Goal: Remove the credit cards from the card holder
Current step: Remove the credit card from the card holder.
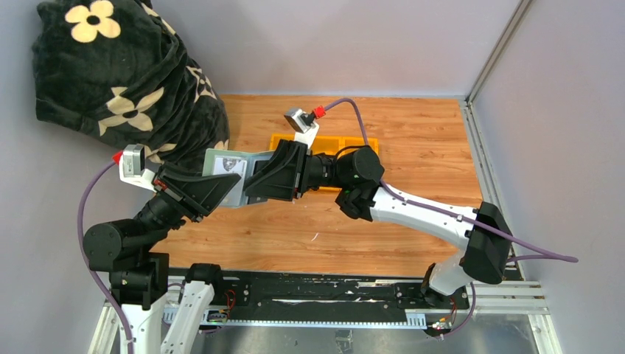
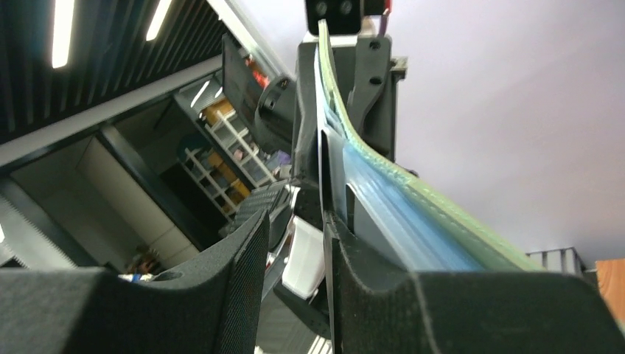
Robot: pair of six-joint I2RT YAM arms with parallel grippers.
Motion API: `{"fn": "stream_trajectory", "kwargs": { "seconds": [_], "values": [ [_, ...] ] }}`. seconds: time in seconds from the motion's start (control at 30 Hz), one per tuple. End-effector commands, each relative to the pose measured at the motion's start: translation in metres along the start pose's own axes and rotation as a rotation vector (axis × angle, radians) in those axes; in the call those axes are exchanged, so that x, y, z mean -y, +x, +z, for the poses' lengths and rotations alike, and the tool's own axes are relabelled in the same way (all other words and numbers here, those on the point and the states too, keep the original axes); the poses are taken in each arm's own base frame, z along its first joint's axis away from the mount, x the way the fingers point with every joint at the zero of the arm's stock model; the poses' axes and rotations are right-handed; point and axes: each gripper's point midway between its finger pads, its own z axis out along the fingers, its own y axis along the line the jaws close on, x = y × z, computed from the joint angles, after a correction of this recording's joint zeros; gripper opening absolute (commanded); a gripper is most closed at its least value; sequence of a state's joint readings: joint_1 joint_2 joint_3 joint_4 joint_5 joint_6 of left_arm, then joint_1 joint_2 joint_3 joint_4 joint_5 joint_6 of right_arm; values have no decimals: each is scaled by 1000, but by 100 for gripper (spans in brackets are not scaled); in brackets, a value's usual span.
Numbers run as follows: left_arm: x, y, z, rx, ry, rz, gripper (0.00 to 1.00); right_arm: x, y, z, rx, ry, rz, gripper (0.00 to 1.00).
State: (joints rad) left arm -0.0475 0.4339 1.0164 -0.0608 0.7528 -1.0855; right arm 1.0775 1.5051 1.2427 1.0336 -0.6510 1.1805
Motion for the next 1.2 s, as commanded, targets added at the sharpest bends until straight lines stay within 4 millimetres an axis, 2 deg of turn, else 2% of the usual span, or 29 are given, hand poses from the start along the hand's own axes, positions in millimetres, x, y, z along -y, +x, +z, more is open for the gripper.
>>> {"fn": "stream_trajectory", "kwargs": {
  "seconds": [0.0, 0.13, 0.57, 0.63, 0.83, 1.17],
  "values": [
    [-10, 12, 3, -66, -1, -71, 20, -20, 31, 12, -106, -79, -8, 37],
    [-11, 11, 3, -54, -11, -83, 13, -19, 29, 15, -93, -80, -2, 35],
    [-1, 7, 1, -39, 10, -81, 12, -14, 9, 21, 21, -63, -9, 35],
    [0, 7, 1, -38, 12, -79, 11, -15, 7, 22, 39, -69, -6, 30],
    [3, 6, 0, -33, 12, -71, 11, -11, -3, 14, 100, -44, 8, 1],
    [15, -2, 1, -21, 27, -57, 11, -11, -5, -10, 149, -5, -21, 0]
  ]
}}
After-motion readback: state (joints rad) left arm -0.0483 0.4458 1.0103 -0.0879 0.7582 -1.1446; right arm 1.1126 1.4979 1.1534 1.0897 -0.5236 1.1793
